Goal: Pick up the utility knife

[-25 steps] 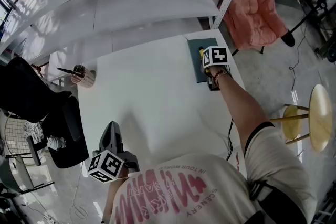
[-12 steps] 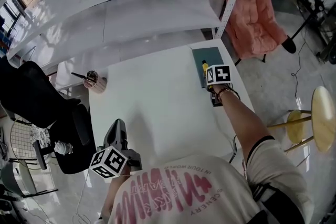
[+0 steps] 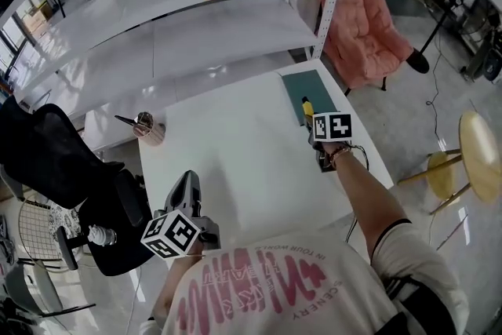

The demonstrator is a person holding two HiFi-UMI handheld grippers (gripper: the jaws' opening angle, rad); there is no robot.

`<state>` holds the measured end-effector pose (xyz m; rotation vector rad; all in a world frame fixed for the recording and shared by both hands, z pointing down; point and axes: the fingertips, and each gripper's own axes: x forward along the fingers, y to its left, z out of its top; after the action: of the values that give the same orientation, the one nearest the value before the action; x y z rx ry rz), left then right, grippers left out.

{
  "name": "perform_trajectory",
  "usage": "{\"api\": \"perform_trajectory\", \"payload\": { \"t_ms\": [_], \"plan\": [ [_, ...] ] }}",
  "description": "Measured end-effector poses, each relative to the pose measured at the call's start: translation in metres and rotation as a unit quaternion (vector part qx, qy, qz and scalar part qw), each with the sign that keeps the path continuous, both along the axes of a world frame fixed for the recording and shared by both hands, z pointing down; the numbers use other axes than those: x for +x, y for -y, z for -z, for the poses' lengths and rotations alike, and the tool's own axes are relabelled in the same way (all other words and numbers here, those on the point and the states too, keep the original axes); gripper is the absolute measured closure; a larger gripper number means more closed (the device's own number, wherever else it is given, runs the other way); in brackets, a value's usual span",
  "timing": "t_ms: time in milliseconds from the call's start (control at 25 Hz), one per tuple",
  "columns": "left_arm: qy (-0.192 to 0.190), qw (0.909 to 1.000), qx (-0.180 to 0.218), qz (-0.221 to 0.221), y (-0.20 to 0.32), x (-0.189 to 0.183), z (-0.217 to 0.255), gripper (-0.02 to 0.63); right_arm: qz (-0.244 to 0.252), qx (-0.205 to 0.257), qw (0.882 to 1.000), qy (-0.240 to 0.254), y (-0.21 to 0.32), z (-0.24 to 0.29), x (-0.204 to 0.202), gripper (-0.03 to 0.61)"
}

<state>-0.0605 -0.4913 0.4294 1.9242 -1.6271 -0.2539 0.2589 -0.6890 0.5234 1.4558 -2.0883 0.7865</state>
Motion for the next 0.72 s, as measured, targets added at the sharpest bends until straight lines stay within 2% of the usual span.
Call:
{"api": "perform_trajectory", "payload": {
  "t_ms": [160,480,720],
  "plan": [
    [-0.002,0.9993,0.012,-0.035,-0.003,0.003,0.003,0.590,-0.009,0.025,0.999,0.023,-0.033,0.020,-0.008,0.446],
    [-0.005,0.9966,0.026,-0.078,-0.012,0.002,0.008,0.589,-0.022,0.073,0.993,0.086,-0.084,0.058,-0.033,0.446],
    [-0.014,0.9942,0.035,-0.101,-0.019,0.004,0.009,0.589,-0.030,0.116,0.987,0.104,-0.115,0.083,-0.051,0.446]
  ]
}}
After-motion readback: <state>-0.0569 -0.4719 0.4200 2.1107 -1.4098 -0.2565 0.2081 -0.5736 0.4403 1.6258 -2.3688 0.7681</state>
